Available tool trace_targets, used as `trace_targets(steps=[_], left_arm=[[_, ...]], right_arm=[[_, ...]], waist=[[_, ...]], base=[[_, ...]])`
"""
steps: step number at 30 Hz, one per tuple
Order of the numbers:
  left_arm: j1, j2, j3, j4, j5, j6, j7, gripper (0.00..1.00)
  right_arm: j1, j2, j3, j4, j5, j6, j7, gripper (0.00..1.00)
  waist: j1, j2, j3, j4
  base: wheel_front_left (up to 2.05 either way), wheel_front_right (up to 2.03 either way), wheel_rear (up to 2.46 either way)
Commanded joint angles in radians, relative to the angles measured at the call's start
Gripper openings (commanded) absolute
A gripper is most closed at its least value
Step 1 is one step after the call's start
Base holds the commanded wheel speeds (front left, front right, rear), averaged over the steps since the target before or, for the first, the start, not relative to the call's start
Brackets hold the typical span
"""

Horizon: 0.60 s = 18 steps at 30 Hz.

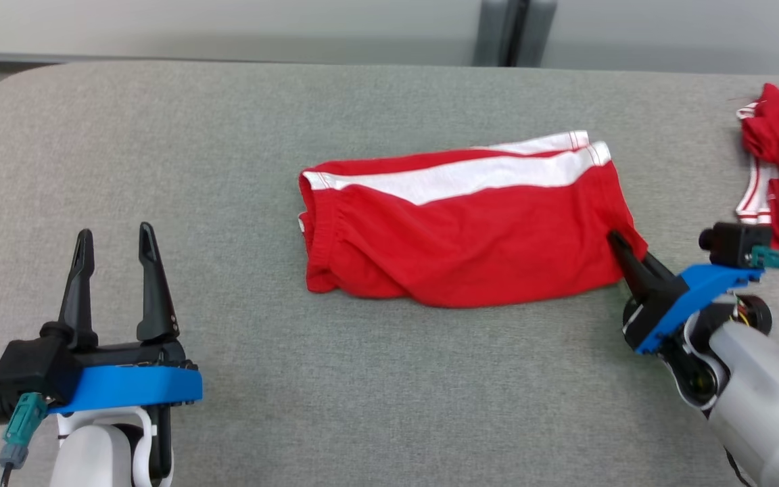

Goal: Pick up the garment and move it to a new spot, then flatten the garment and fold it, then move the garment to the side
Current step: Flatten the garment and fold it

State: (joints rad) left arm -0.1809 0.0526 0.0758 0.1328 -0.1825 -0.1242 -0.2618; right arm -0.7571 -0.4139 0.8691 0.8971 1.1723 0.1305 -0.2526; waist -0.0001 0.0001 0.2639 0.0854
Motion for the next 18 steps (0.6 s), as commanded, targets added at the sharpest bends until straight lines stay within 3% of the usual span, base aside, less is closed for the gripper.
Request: trace_targets(steps=[1,11,18], left_arm=[[0.01,0.0,0.003,-0.001,0.005,-0.008,-0.004,1.0],[0.057,0.001,0.0,-0.006,0.019,-0.009,-0.004,1.0],[0.069,0.0,-0.01,-0.004,0.014,-0.006,-0.004,1.0]], right_arm=[[0.038,-0.016,-0.011,-0.012,0.006,0.001,-0.009,0.0],[0.203,-0.068,-0.197,-0.092,-0.036,0.001,-0.013,0.0],[0.278,-0.06,-0.313,-0.093,-0.104,0.001,-0.013,0.0]], waist=[[0.0001,-0.0001,-0.024,-0.022],[0.0001,-0.0001,-0.066,-0.044],[0.0001,-0.0001,-0.075,-0.036]], base=[[0.0,0.0,0.0],[0.0,0.0,0.0],[0.0,0.0,0.0]])
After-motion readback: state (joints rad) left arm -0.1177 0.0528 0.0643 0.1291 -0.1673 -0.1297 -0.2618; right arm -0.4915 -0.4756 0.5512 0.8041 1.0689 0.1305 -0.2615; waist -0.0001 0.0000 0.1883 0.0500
